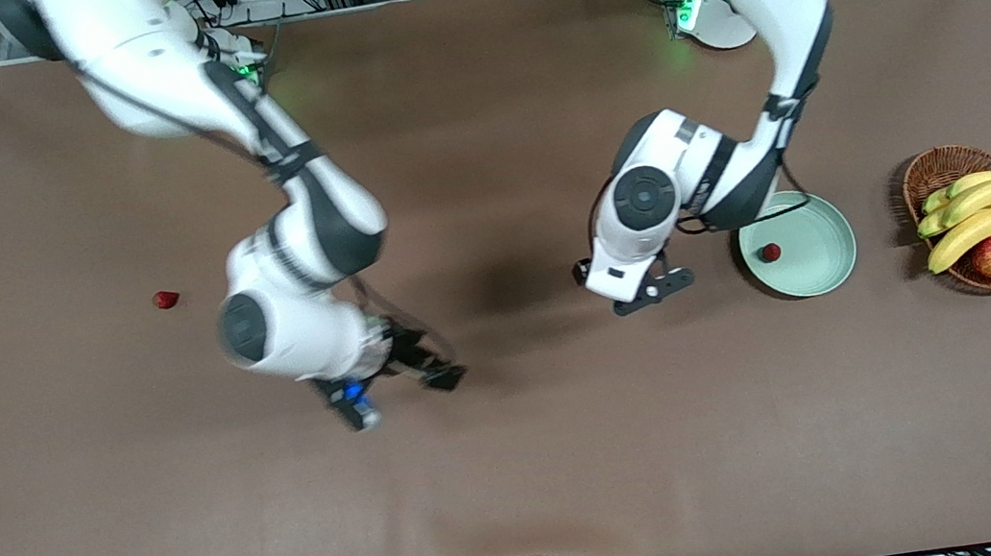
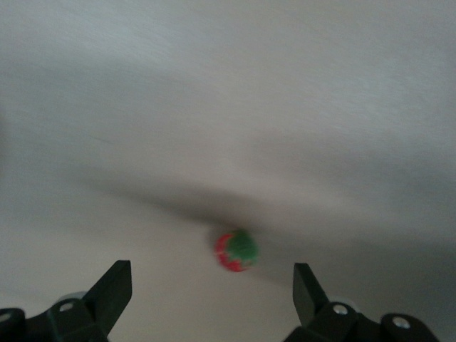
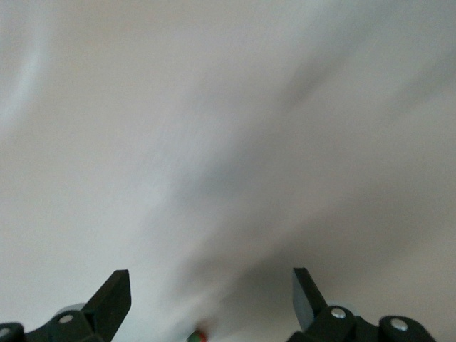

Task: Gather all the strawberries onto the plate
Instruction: 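Grasp the middle strawberry with the left gripper while the right gripper reaches another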

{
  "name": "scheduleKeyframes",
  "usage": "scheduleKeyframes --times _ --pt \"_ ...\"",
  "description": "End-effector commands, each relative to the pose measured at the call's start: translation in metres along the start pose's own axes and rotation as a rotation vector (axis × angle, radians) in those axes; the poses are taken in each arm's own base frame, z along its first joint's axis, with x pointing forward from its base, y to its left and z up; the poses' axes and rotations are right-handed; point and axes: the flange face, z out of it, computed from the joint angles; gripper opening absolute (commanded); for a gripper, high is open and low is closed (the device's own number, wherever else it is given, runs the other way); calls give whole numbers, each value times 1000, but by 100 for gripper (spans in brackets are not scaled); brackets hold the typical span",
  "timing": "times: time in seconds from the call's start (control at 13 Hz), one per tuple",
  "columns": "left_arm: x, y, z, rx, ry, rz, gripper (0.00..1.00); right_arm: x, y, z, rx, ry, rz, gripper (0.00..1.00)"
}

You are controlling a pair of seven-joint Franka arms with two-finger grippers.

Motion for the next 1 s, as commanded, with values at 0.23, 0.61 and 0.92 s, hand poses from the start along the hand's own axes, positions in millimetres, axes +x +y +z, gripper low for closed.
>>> scheduleKeyframes --times 0.23,0.61,0.92 --pt "-9 18 53 54 70 2 89 59 109 -85 -214 119 -342 100" --pt "-7 16 56 58 67 -4 58 125 247 -167 -302 88 -648 100" --pt "-12 16 60 63 53 -20 42 146 342 -189 -358 55 -734 100"
